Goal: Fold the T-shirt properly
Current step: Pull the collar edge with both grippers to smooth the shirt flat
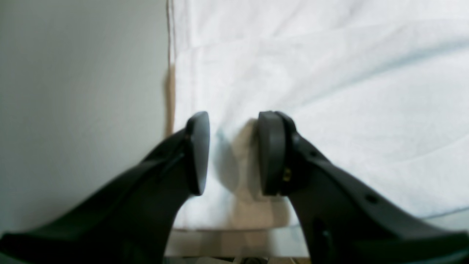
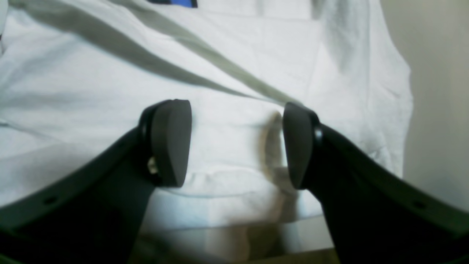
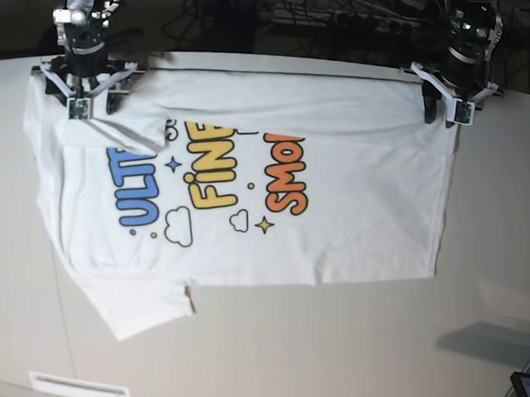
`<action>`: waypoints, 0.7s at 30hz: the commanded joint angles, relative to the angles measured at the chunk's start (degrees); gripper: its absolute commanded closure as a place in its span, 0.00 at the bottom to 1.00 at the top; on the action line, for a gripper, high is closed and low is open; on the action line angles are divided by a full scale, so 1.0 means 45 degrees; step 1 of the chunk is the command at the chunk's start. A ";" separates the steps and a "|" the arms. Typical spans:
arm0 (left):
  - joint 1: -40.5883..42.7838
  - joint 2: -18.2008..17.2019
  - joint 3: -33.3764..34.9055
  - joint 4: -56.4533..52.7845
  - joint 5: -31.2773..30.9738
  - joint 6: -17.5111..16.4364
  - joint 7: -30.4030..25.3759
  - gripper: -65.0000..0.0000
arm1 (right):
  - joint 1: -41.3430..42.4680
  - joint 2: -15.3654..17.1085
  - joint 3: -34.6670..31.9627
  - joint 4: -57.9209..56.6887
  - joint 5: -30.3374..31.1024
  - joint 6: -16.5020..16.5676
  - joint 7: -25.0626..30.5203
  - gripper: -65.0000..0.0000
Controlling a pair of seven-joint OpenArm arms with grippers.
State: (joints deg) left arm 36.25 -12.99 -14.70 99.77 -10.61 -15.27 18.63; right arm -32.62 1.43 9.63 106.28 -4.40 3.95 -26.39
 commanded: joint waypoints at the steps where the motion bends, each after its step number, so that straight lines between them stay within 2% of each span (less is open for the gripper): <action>1: 0.0218 -0.0092 -0.0064 0.0052 0.0317 0.0062 0.0558 0.66 | -0.0282 0.0024 0.0039 0.0050 -0.0125 0.0051 -0.0572 0.42; 21: 0.0198 -0.0072 -0.0025 0.0052 0.0317 0.0062 0.0577 0.66 | -0.0653 0.0004 0.0058 0.0793 -0.0125 0.0032 -0.0611 0.42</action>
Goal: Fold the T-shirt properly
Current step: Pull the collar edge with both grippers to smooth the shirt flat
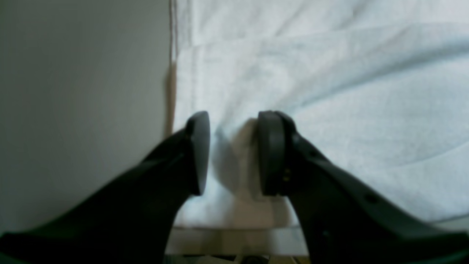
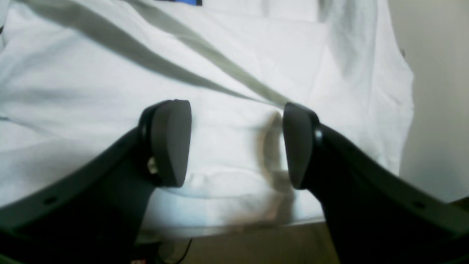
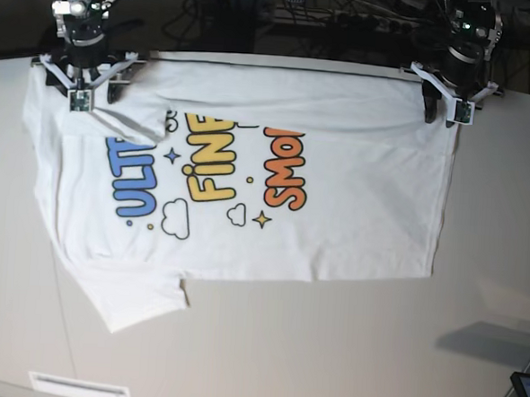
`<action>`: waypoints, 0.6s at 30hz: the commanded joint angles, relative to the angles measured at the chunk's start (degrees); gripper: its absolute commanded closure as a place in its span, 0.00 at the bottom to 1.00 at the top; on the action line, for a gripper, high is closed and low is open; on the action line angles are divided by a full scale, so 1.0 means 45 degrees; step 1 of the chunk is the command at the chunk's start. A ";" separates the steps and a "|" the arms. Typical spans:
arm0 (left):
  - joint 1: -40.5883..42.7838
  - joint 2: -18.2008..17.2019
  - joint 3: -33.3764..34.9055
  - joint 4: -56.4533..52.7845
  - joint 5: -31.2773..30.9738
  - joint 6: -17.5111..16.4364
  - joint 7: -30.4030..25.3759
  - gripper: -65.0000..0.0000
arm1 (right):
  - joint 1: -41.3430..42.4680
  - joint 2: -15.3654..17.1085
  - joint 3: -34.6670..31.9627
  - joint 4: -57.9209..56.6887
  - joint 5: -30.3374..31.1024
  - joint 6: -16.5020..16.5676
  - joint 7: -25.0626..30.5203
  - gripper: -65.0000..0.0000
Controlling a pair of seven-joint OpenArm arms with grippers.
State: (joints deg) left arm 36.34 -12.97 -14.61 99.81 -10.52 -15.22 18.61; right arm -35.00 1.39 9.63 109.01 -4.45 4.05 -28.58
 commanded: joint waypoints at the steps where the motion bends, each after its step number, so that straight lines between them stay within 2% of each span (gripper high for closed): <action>1: 0.0179 -0.0077 -0.0045 0.0042 0.0297 0.0052 0.0582 0.66 | -0.0124 0.0014 0.0058 0.0244 -0.0115 0.0007 -0.0126 0.42; 18: 0.0453 0.0001 -0.0103 0.0609 0.0297 0.0052 0.0621 0.66 | 0.0326 0.0014 0.0039 0.0557 -0.0115 0.0007 -0.0360 0.42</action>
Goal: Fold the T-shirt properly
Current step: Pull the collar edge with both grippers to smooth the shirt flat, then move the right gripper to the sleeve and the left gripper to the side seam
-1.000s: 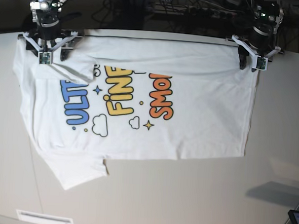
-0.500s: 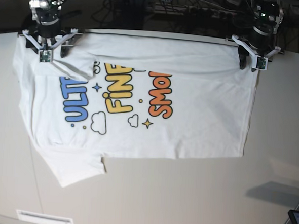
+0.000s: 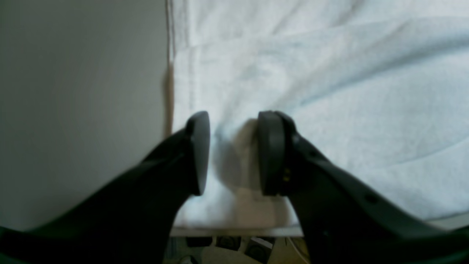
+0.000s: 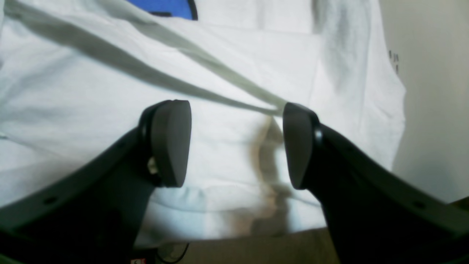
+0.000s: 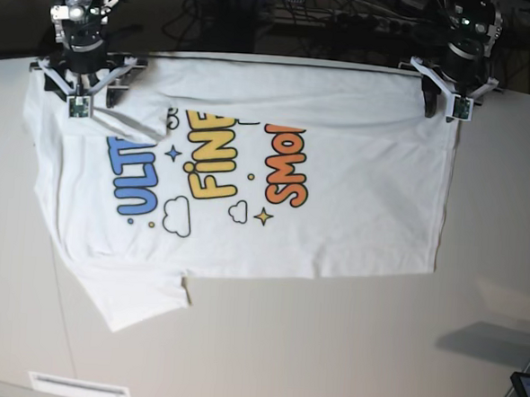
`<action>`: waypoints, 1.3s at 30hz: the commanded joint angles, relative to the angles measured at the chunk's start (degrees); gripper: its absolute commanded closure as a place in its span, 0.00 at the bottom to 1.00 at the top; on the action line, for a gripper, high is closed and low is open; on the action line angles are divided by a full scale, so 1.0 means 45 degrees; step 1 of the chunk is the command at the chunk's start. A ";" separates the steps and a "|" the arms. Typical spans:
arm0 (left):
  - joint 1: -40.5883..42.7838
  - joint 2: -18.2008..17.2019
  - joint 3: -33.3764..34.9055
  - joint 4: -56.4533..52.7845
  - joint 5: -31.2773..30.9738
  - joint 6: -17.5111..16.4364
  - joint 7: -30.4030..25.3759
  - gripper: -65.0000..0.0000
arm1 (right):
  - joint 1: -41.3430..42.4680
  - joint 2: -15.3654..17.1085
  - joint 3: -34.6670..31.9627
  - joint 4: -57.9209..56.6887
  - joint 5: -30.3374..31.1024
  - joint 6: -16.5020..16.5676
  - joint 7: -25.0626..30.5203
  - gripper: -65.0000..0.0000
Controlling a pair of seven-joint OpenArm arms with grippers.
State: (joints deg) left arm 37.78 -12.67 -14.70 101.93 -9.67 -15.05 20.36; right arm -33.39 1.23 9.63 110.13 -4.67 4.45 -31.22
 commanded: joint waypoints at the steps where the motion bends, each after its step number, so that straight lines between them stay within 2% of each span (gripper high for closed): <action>1: 0.0112 -0.0106 -0.0084 0.0235 0.0108 0.0013 0.0233 0.66 | -0.0034 0.0048 0.0039 0.0309 -0.0067 -0.0080 0.0228 0.42; 8: 0.0093 -0.0145 -0.0104 0.1193 0.0088 0.0013 0.0311 0.66 | -0.0034 0.0048 0.0039 0.0739 -0.0086 -0.0080 0.0228 0.42; 12: 0.0034 -0.0145 -0.0123 0.2130 0.0088 0.0013 0.1522 0.66 | 0.0005 0.0048 0.0039 0.0875 -0.0106 -0.0080 0.0228 0.42; 16: -0.0024 -0.0086 -0.0436 0.2775 0.0088 0.0013 0.1542 0.66 | 0.0298 0.0067 0.0058 0.0875 -0.0125 -0.0080 0.0228 0.42; 20: -0.0513 -0.0047 -0.0807 0.2716 0.0088 0.0013 0.1581 0.66 | 0.0963 0.0126 0.0058 0.0856 -0.0125 -0.0080 0.0169 0.42; 24: -0.0552 -0.0047 -0.1354 0.2697 0.0088 0.0013 0.1581 0.66 | 0.1861 0.0146 0.0039 0.0797 -0.0145 -0.0002 -0.0847 0.42; 34: -0.0630 -0.0047 -0.2253 0.2697 0.0010 0.0013 0.1581 0.66 | 0.3834 0.0224 -0.0079 0.0328 -0.0145 0.0037 -0.1511 0.42; 39: -0.1333 -0.0165 -0.2311 0.2697 0.0069 0.0013 0.1581 0.65 | 0.5202 0.0986 -0.0020 0.0192 -0.0106 0.0057 -0.1491 0.42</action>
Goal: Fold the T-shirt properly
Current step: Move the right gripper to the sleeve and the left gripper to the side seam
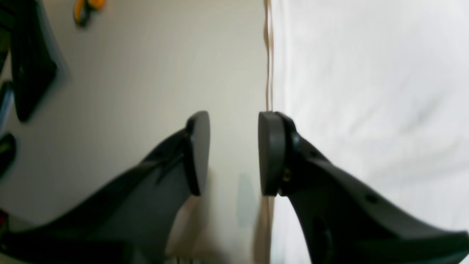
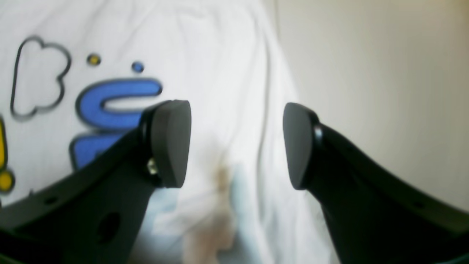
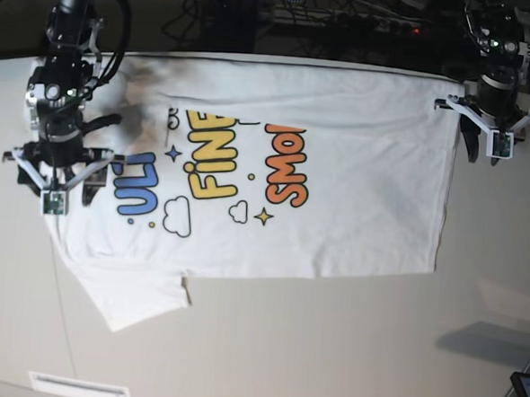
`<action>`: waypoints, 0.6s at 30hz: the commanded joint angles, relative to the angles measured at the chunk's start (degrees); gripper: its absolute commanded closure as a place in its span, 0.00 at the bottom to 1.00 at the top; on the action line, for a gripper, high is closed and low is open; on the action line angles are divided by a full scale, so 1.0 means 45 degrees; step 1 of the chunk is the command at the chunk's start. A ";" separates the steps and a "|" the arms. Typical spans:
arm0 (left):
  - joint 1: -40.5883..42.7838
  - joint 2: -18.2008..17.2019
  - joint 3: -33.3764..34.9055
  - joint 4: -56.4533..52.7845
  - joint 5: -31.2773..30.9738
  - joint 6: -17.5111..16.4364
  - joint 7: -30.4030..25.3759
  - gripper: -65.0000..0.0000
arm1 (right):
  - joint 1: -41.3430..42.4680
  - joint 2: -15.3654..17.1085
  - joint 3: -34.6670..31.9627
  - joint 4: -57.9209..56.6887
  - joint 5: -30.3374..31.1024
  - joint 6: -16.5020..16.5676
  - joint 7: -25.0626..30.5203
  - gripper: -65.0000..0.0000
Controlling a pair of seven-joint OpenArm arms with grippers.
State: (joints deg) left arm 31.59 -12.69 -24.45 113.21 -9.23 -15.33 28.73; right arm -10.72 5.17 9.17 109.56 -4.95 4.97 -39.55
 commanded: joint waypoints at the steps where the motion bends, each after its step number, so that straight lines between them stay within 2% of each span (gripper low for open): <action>1: -0.0134 -0.0160 -0.0321 0.0191 -0.0028 0.0076 -0.0280 0.65 | 0.0400 0.0346 0.0102 0.0396 -0.0004 0.0077 0.0340 0.42; 2: -0.0388 -0.0160 -0.0614 0.0191 -0.0048 0.0076 -0.0182 0.65 | 0.0595 0.0600 0.0121 0.0416 -0.0004 0.0350 0.0281 0.41; 4: -0.1346 -0.0179 -0.0926 0.0054 -0.0087 0.0018 0.1068 0.65 | 0.1103 0.0834 0.0141 0.0338 -0.0004 0.1171 0.0164 0.41; 6: -0.2518 -0.0414 -0.1161 0.0034 -0.0087 -0.0002 0.2788 0.65 | 0.1552 0.0834 0.0395 0.0298 -0.0004 0.2265 -0.0618 0.40; 9: -0.3749 -0.0863 -0.1180 0.0034 -0.0087 -0.0002 0.4253 0.65 | 0.2392 0.0756 0.1118 0.0318 -0.0004 0.3750 -0.1360 0.40; 15: -0.5116 -0.1625 -0.1102 -0.0200 -0.0107 -0.0041 0.4546 0.65 | 0.4111 0.0834 0.1899 -0.0170 -0.0004 0.5625 -0.2435 0.40; 17: -0.5448 -0.1723 -0.1102 -0.0708 -0.0107 -0.0549 0.4507 0.65 | 0.4502 0.0932 0.1899 -0.0874 -0.0062 0.6074 -0.2415 0.41; 18: -0.5741 -0.1723 -0.1102 -0.1157 -0.0107 -0.1135 0.4468 0.65 | 0.4717 0.1010 0.1840 -0.1343 -0.0062 0.6133 -0.2415 0.41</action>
State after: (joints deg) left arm 6.22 -19.42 -29.21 107.26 -9.39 -21.19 49.76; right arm 9.41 8.73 17.30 102.54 -4.99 33.04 -51.20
